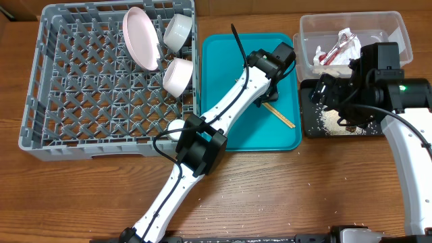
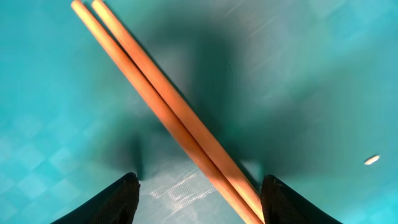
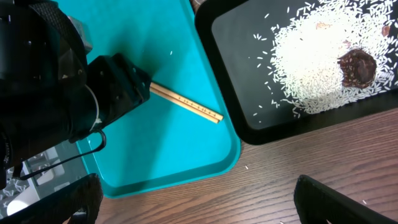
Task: Sort waste into correct bins and load items into the dishwasher
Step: 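Lower the left gripper and close it on the chopsticks, then lift one chopstick with the left gripper and carry it to the rack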
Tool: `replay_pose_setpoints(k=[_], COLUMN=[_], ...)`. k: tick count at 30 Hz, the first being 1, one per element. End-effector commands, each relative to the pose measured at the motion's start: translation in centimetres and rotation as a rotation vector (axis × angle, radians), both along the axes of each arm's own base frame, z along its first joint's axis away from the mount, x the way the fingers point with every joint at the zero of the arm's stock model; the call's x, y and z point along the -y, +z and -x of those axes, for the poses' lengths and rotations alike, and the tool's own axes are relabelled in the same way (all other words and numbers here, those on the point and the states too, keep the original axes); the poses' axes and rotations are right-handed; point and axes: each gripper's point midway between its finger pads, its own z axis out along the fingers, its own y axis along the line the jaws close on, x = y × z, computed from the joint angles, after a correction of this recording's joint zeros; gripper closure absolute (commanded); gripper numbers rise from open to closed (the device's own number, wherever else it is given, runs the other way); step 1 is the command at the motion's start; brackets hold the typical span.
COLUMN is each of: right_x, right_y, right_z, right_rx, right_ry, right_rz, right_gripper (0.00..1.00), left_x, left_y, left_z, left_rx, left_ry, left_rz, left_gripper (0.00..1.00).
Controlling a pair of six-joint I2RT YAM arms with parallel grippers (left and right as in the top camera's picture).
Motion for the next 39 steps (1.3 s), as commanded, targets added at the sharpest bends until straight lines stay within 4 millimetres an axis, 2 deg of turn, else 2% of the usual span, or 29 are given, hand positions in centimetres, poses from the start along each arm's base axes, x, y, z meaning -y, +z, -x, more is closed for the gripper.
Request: replay_pose_setpoints(k=[1, 6, 9, 17, 22, 27, 34, 37, 39], right_x=[0.1, 0.1, 0.1, 0.1, 0.1, 0.1, 0.1, 0.1, 0.1], right_y=[0.0, 0.0, 0.0, 0.0, 0.0, 0.0, 0.0, 0.0, 0.0], right_z=[-0.1, -0.1, -0.1, -0.1, -0.1, -0.1, -0.1, -0.1, -0.1], right_rx=[0.006, 0.006, 0.007, 0.006, 0.007, 0.006, 0.006, 0.007, 0.006], right_ry=[0.002, 0.002, 0.002, 0.002, 0.002, 0.002, 0.002, 0.002, 0.002], right_rz=[0.011, 0.011, 0.011, 0.011, 0.011, 0.011, 0.011, 0.011, 0.011], right_gripper=[0.0, 0.0, 0.0, 0.0, 0.0, 0.0, 0.0, 0.0, 0.0], left_x=[-0.6, -0.3, 0.3, -1.1, -1.2, -0.9, -1.1, -1.0, -1.0], left_y=[1.5, 3.4, 3.3, 3.0, 3.0, 2.3, 0.2, -0.1, -0.2], left_z=[-0.6, -0.4, 0.2, 2.1, 3.0, 3.2, 3.6, 4.0, 4.1], left_rx=[0.014, 0.011, -0.018, -0.092, -0.115, -0.119, -0.146, -0.165, -0.169], left_ry=[0.037, 0.079, 0.072, 0.126, 0.125, 0.119, 0.157, 0.163, 0.17], left_rz=[0.013, 0.064, 0.092, 0.036, 0.015, 0.01, -0.005, -0.002, 0.0], left_gripper=[0.37, 0.37, 0.36, 0.36, 0.34, 0.33, 0.33, 0.36, 0.42])
